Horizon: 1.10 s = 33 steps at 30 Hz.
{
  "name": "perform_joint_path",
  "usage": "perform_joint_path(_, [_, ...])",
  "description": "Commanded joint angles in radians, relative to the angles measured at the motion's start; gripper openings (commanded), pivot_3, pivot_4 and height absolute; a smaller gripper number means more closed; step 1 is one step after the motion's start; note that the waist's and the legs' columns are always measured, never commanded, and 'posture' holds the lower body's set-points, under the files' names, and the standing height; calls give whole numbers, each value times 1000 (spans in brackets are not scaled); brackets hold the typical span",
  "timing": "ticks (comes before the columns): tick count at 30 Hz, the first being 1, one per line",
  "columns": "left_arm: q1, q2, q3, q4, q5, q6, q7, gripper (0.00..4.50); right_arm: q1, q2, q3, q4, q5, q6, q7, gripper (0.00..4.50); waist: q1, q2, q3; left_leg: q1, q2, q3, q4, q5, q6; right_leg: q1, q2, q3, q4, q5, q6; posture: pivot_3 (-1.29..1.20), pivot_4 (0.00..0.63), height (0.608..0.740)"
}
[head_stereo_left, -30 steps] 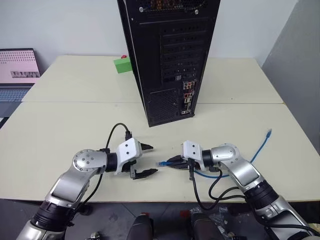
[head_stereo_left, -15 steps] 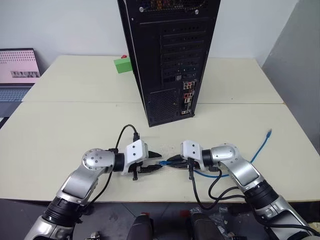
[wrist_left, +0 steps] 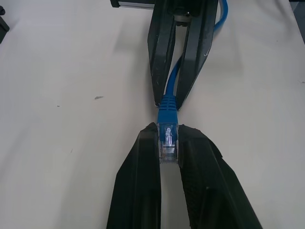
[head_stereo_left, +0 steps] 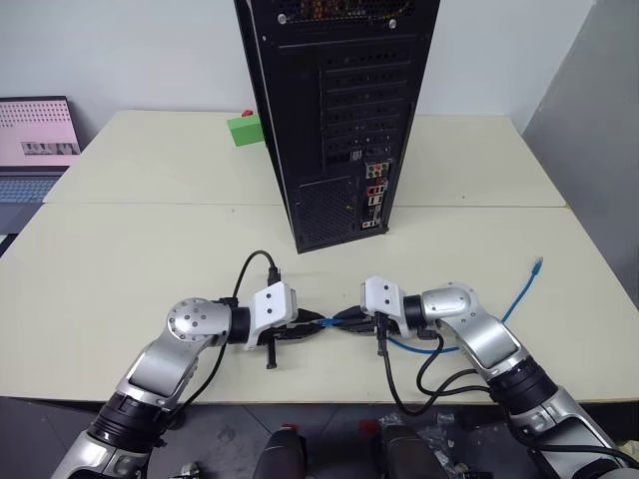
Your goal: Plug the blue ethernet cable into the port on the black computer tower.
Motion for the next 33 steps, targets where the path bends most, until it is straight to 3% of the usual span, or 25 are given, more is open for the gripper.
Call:
perform_joint_path(1, [-7, -5, 13, -1, 4, -22, 5, 283, -27, -18, -45, -39, 18, -26, 7, 906, 0, 0, 0, 0, 0, 0, 0, 0, 0, 0, 0, 0, 0, 0, 0, 0, 150, 740])
perform_joint_path(7, [-28, -21, 23, 36, 56, -188, 35, 283, -24, -127, -109, -88, 74, 28, 79, 2254, 1, 0, 0, 0, 0, 0, 0, 0, 0, 0, 0, 0, 0, 0, 0, 0, 150, 740])
perform_joint_path(12, [-61, -32, 19, 147, 223, -591, 153, 283, 0, -164, -228, -168, 247, 256, 74, 3463, 2, 0, 0, 0, 0, 0, 0, 0, 0, 0, -1, 0, -1, 0, 0, 0, 150, 740])
perform_joint_path(18, [-115, -26, 24, 322, 401, -1012, 321, 283, 17, -114, -314, -252, 415, 494, -19, 3473, 1, 0, 0, 0, 0, 0, 0, 0, 0, 0, -1, 0, 0, 0, 0, 0, 150, 740])
perform_joint_path(21, [-139, -34, 39, 373, 481, -1135, 419, 283, 14, -65, -329, -277, 460, 566, -84, 3473, 2, 0, 0, 0, 0, 0, 0, 0, 0, 0, -1, 0, 0, 0, 0, 0, 150, 740])
perform_joint_path(33, [-159, -27, 22, 402, 560, -1223, 545, 282, 21, 17, -301, -279, 489, 625, -177, 3473, 1, 0, 0, 0, -1, 0, 0, 0, 0, 0, -1, 0, 0, 1, 1, 0, 150, 740])
